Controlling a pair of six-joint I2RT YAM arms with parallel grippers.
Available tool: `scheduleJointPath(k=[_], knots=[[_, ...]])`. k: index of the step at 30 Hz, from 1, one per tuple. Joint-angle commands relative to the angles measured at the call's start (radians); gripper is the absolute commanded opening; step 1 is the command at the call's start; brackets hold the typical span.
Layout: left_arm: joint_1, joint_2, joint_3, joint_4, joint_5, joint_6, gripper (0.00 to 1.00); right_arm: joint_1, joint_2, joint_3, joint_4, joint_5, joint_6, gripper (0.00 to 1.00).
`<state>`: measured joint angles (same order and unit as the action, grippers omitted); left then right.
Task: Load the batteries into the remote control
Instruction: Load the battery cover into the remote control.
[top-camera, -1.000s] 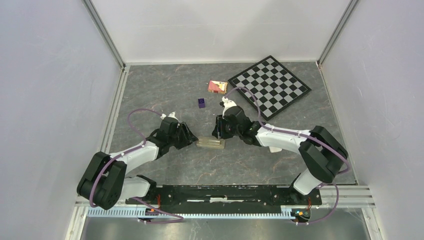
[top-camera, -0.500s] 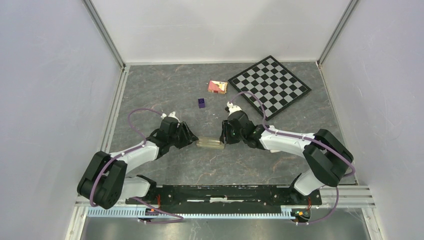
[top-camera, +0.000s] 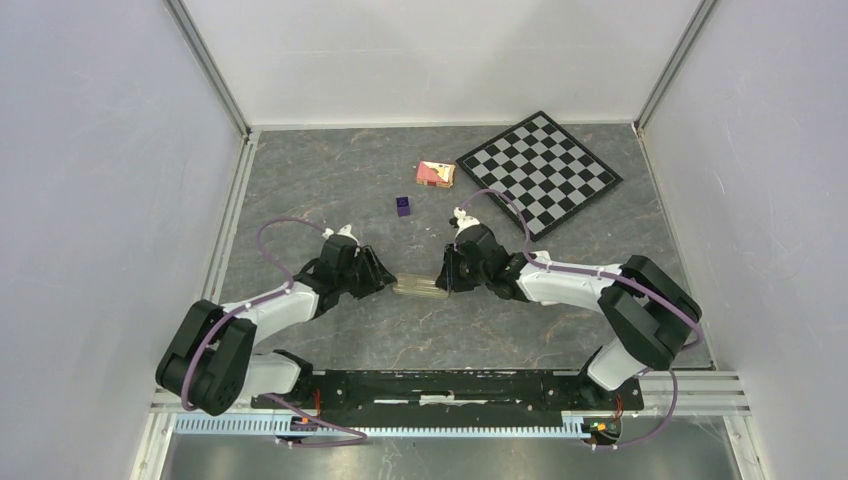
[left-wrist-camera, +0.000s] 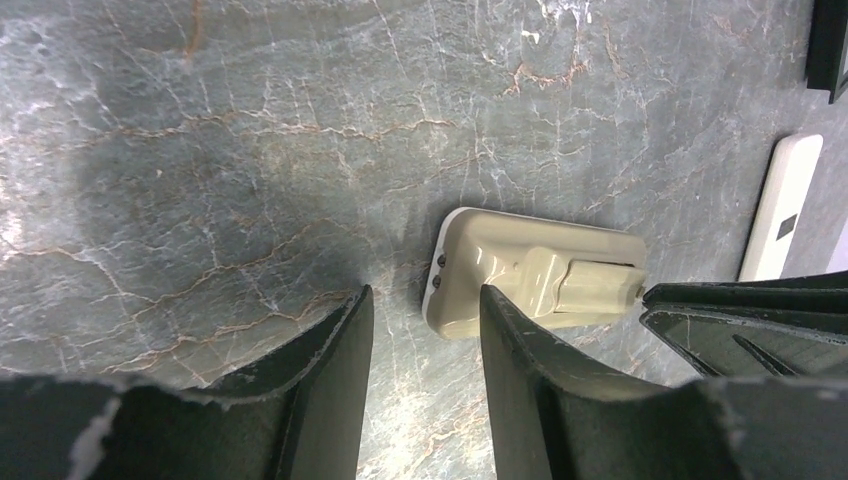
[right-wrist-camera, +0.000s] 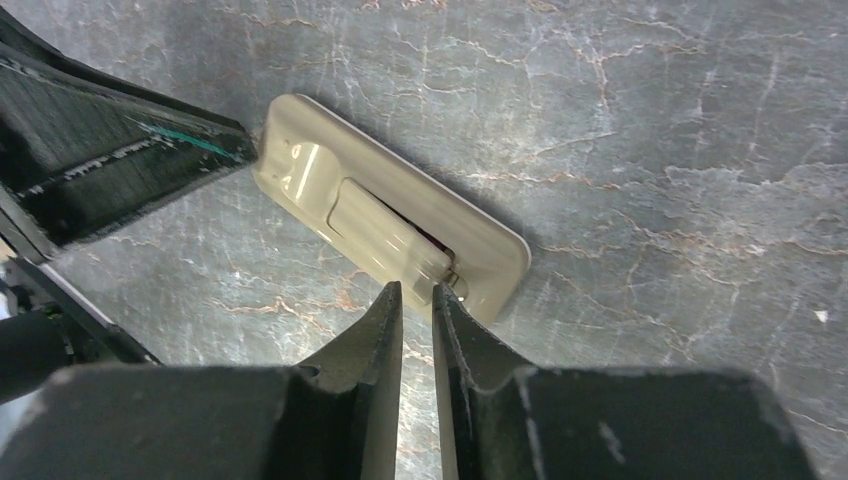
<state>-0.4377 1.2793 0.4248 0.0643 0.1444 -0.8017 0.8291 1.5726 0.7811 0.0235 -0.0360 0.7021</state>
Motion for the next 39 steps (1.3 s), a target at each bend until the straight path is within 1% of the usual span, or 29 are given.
scheduleJointPath(k=[1, 5, 8, 11, 14, 15, 16, 19, 20, 22, 23, 26, 28, 30, 33, 36, 39], knots=[[0.003, 0.015, -0.011, 0.054, 0.042, 0.030, 0.48, 0.001, 0.024, -0.009, 0.073, -0.047, 0.042, 0.18], [0.004, 0.018, -0.032, 0.089, 0.073, 0.020, 0.43, 0.001, 0.038, -0.030, 0.107, -0.086, 0.083, 0.12], [0.003, 0.025, -0.043, 0.109, 0.089, 0.011, 0.41, 0.001, 0.044, -0.053, 0.137, -0.109, 0.116, 0.11], [0.004, 0.026, -0.049, 0.109, 0.077, 0.010, 0.41, 0.001, 0.036, -0.047, 0.134, -0.095, 0.108, 0.11], [0.003, 0.013, -0.049, 0.094, 0.056, 0.014, 0.40, -0.001, 0.009, -0.039, 0.156, -0.092, 0.090, 0.14], [0.004, -0.006, -0.045, 0.076, 0.036, 0.022, 0.40, -0.003, -0.026, -0.026, 0.149, -0.082, 0.069, 0.21], [0.004, -0.012, -0.043, 0.068, 0.030, 0.025, 0.40, -0.005, -0.041, -0.023, 0.136, -0.071, 0.060, 0.24], [0.004, -0.024, -0.037, 0.047, 0.016, 0.035, 0.41, -0.005, -0.113, -0.044, 0.134, -0.027, 0.044, 0.39], [0.004, -0.029, -0.036, 0.041, 0.012, 0.038, 0.41, -0.005, -0.142, -0.053, 0.124, 0.009, 0.037, 0.43], [0.004, -0.033, -0.036, 0.035, 0.006, 0.040, 0.42, -0.005, -0.167, -0.038, 0.051, 0.100, 0.014, 0.49], [0.003, -0.034, -0.035, 0.035, 0.004, 0.042, 0.42, -0.007, -0.166, -0.019, 0.015, 0.135, 0.000, 0.50], [0.003, -0.026, -0.033, 0.035, 0.006, 0.045, 0.42, -0.008, -0.145, 0.001, -0.022, 0.164, -0.013, 0.49], [0.004, -0.023, -0.031, 0.035, 0.009, 0.045, 0.43, -0.009, -0.117, 0.010, -0.058, 0.155, -0.007, 0.47], [0.004, -0.019, -0.028, 0.036, 0.011, 0.046, 0.44, -0.008, -0.090, 0.011, -0.054, 0.133, -0.005, 0.47], [0.003, -0.015, -0.023, 0.038, 0.012, 0.047, 0.48, -0.009, -0.062, 0.001, -0.031, 0.095, 0.005, 0.45], [0.003, -0.013, -0.018, 0.043, 0.016, 0.047, 0.51, -0.008, -0.040, -0.005, 0.027, 0.044, 0.021, 0.43], [0.004, -0.012, -0.018, 0.056, 0.029, 0.046, 0.55, -0.009, -0.025, -0.009, 0.061, 0.039, 0.031, 0.41]])
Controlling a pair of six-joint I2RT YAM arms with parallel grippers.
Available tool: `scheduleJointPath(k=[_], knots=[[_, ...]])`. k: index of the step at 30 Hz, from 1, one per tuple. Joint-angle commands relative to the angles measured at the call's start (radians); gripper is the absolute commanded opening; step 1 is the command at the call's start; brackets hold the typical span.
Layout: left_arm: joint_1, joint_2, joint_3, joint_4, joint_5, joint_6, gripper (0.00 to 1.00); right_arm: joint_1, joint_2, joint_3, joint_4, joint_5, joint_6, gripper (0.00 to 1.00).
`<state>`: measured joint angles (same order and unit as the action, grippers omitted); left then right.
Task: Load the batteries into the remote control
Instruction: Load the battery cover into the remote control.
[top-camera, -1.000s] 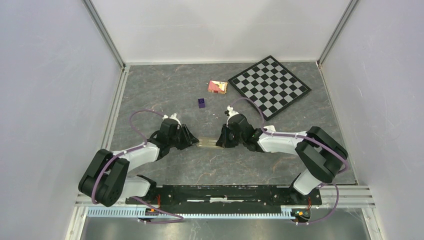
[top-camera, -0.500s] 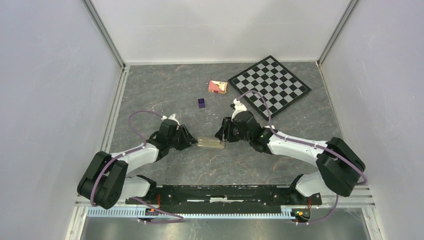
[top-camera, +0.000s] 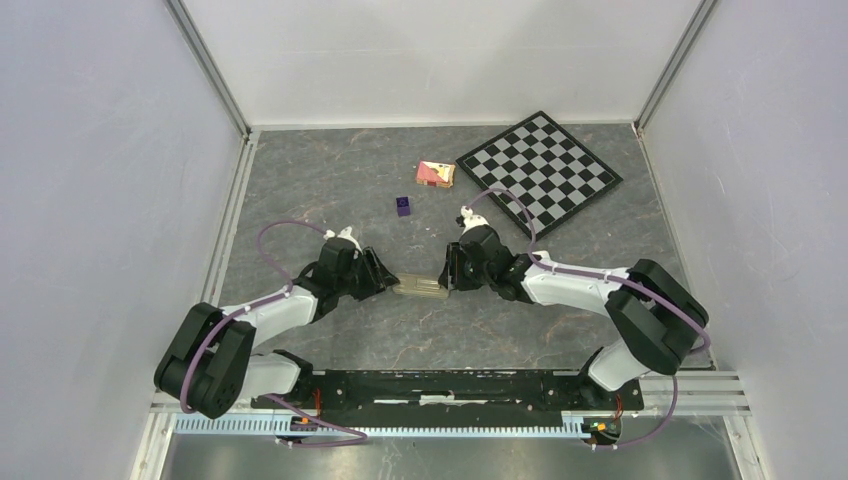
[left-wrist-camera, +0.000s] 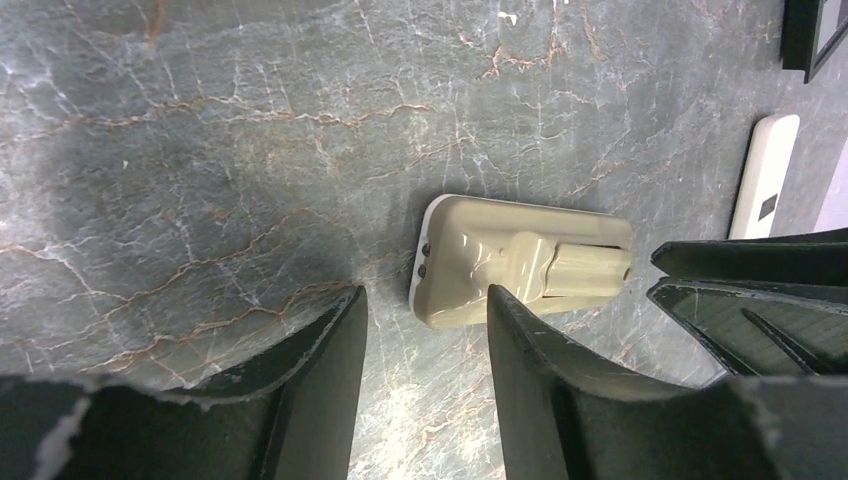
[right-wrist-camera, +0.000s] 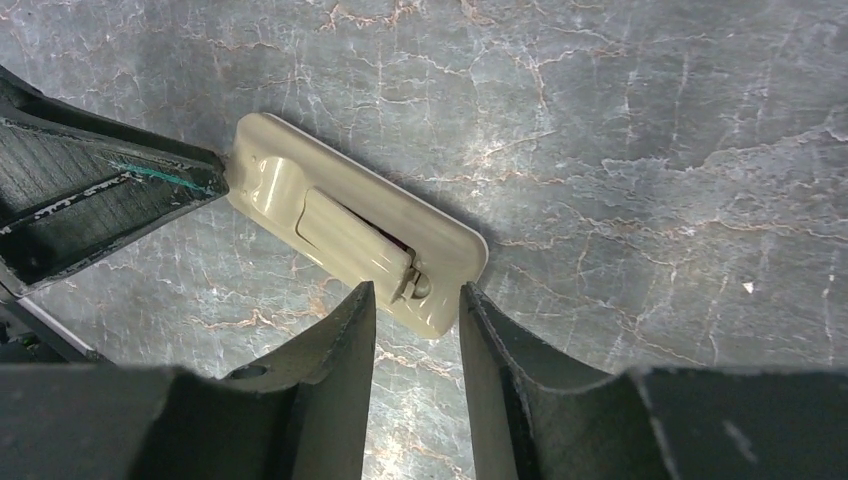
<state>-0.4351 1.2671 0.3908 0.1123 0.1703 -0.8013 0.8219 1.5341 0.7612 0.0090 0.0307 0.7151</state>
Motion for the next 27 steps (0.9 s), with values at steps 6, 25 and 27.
scheduleJointPath(k=[6, 25, 27], knots=[[0.001, 0.014, 0.014, 0.029, 0.021, 0.040, 0.58, -0.001, 0.041, 0.003, 0.099, -0.083, 0.044, 0.32], [-0.001, 0.034, -0.065, 0.229, 0.174, 0.024, 0.32, -0.010, 0.088, -0.041, 0.221, -0.202, 0.216, 0.11], [-0.001, 0.033, -0.071, 0.238, 0.173, 0.022, 0.31, -0.017, 0.094, -0.042, 0.235, -0.234, 0.243, 0.10]])
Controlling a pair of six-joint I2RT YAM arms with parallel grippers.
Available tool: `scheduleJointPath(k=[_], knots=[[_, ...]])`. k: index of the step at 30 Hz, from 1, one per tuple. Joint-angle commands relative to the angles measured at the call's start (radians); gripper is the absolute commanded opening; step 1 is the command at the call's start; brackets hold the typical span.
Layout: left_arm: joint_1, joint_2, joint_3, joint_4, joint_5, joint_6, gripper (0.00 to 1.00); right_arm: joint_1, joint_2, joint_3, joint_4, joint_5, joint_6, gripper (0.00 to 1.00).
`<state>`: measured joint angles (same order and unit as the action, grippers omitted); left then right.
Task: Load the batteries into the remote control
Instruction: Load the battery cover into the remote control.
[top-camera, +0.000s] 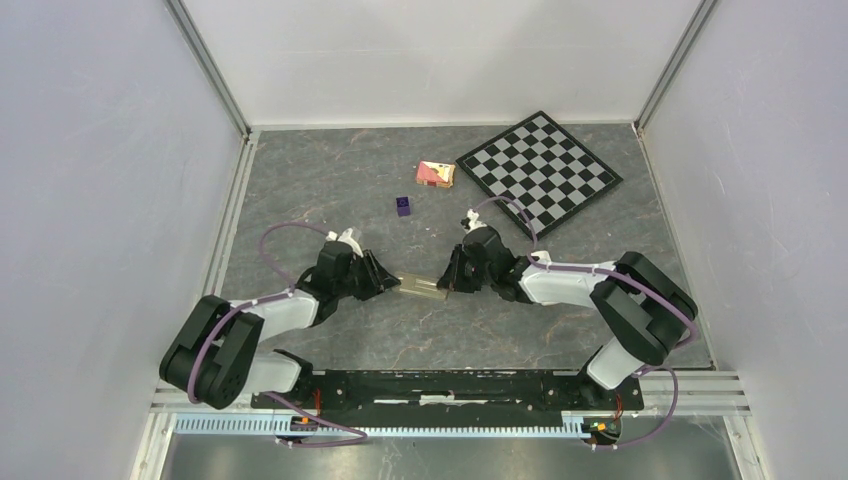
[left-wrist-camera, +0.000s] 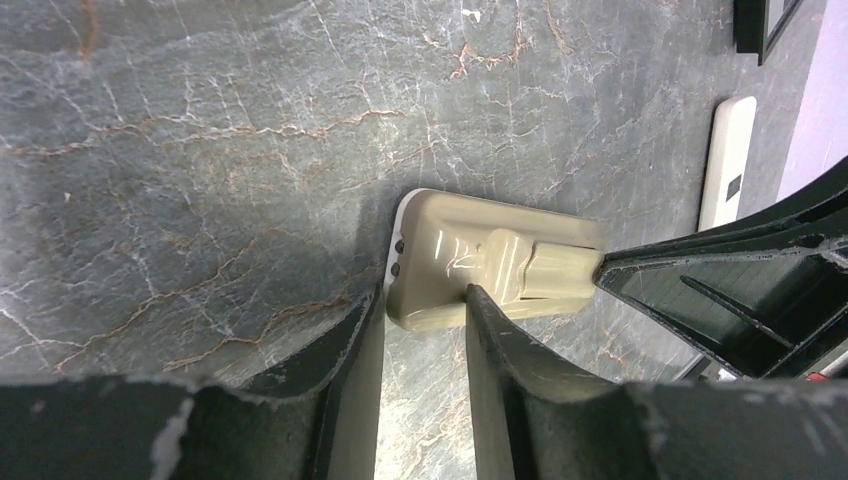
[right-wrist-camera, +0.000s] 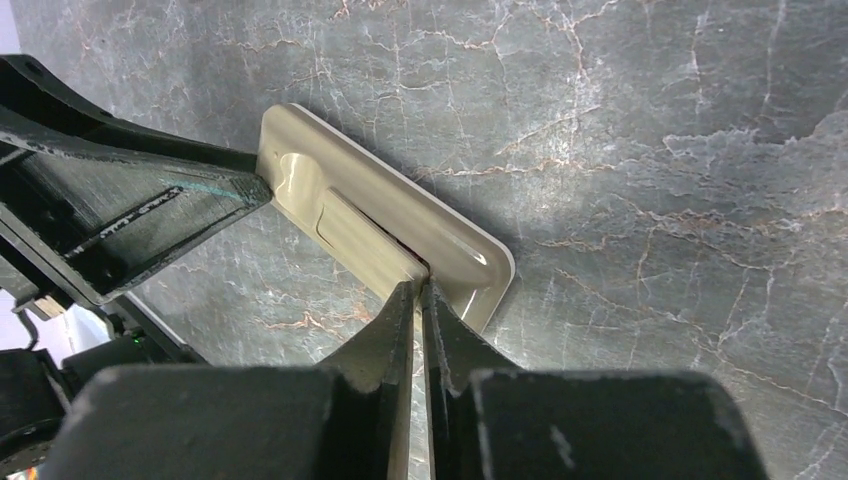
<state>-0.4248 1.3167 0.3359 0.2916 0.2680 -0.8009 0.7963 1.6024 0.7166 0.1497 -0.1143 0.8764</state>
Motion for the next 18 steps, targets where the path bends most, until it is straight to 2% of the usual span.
scheduleJointPath(k=[1, 11, 18], knots=[[-0.012, -0.017, -0.020, 0.065, 0.076, 0.020, 0.31, 0.009, 0.027, -0.001, 0.108, -0.101, 0.099, 0.09], [-0.012, -0.058, -0.038, 0.050, 0.034, 0.048, 0.29, -0.016, -0.001, -0.065, 0.206, -0.140, 0.222, 0.07], [-0.012, -0.060, -0.043, 0.049, 0.025, 0.057, 0.29, -0.032, -0.005, -0.079, 0.235, -0.166, 0.250, 0.07]])
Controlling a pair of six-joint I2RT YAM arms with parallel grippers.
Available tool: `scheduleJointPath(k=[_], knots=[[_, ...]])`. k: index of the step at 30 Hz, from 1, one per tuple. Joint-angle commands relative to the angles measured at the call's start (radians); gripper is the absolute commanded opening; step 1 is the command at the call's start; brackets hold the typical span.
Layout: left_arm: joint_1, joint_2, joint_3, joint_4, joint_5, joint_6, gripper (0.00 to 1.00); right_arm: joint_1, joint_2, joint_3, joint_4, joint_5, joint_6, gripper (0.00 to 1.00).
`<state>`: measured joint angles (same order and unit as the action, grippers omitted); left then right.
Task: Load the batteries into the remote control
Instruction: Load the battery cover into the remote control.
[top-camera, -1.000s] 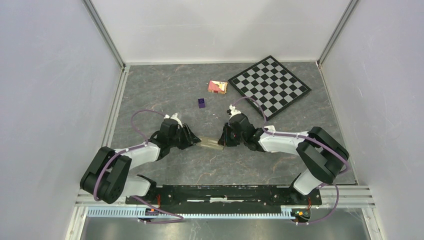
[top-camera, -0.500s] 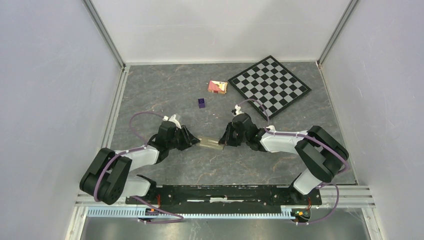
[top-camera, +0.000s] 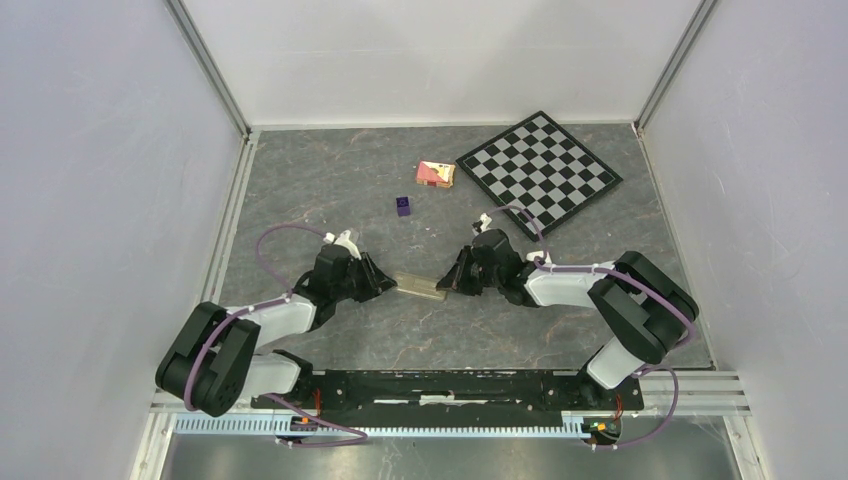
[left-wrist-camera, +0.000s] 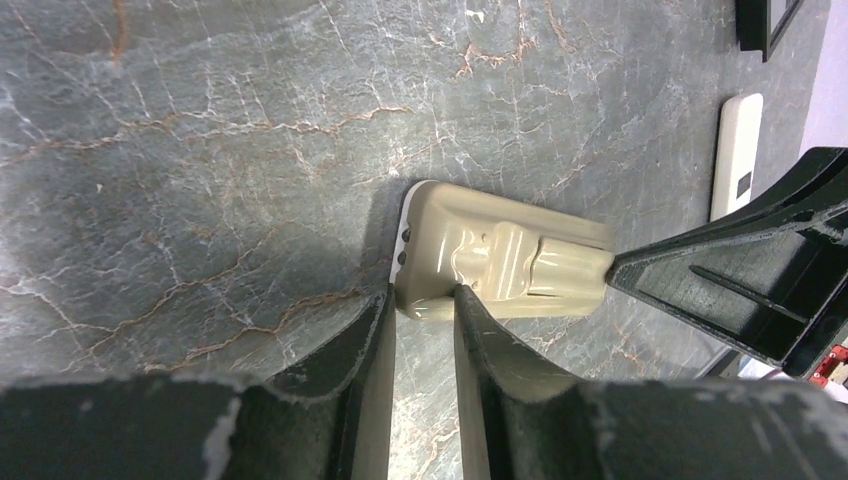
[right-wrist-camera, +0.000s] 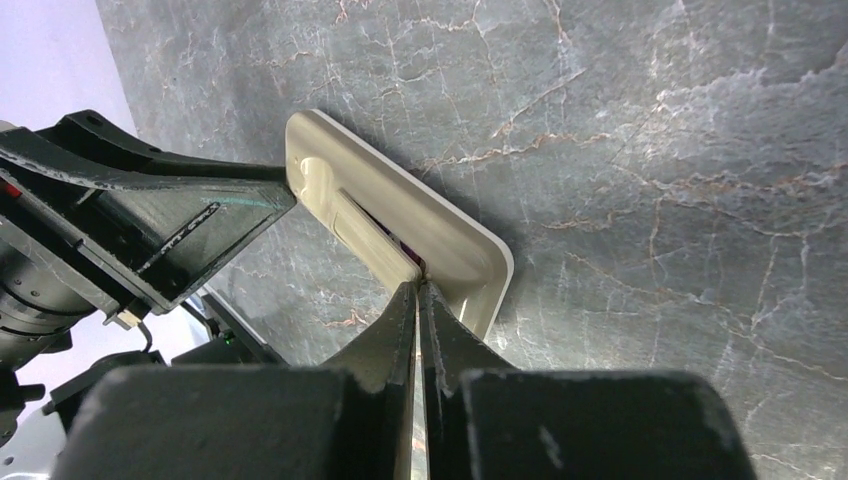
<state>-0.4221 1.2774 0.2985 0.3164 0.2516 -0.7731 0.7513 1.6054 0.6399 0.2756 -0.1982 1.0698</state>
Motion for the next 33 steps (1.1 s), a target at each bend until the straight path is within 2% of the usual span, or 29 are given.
scheduleJointPath(k=[1, 9, 22, 33], knots=[[-0.015, -0.021, -0.006, 0.024, 0.041, 0.029, 0.29, 0.011, -0.012, -0.003, 0.111, -0.083, 0.057, 0.07], [-0.015, -0.030, -0.004, 0.024, 0.037, 0.028, 0.29, 0.006, -0.043, -0.002, 0.099, -0.065, 0.023, 0.08], [-0.015, -0.036, -0.001, 0.018, 0.025, 0.020, 0.30, -0.008, -0.065, -0.044, 0.136, -0.071, 0.065, 0.08], [-0.015, -0.045, -0.002, 0.013, 0.023, 0.018, 0.32, -0.011, -0.015, -0.072, 0.139, -0.106, 0.104, 0.11]])
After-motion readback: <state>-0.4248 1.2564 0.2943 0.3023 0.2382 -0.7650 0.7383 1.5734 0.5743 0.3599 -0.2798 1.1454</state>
